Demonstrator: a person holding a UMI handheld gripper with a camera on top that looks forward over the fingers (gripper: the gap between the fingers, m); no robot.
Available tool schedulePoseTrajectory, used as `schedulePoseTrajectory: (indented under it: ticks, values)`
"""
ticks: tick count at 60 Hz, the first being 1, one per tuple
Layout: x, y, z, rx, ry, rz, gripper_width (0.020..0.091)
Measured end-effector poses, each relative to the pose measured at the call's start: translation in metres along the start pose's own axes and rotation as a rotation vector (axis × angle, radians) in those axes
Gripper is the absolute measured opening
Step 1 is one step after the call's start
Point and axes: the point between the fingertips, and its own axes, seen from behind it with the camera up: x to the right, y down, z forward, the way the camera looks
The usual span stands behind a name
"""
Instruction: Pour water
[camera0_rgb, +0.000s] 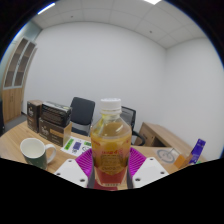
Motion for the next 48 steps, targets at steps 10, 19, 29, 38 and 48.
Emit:
schedulePoseTrajectory:
  ticks: [10, 19, 29, 38, 48]
  values:
    - [-0.002, 0.075, 0.025, -0.109, -0.113, 0.313, 0.0446]
    - [-0.004, 0.088, 0.027, -0.081, -0.135, 0.311, 0.0469]
    - [-0.007, 0.087, 0.024, -0.053, -0.141, 0.241, 0.0499]
    - [-0.008, 0.097, 0.026, -0.123, -0.155, 0.261, 0.0623]
    - [0.008, 0.108, -0.013, -0.193, -0.155, 0.249, 0.0844]
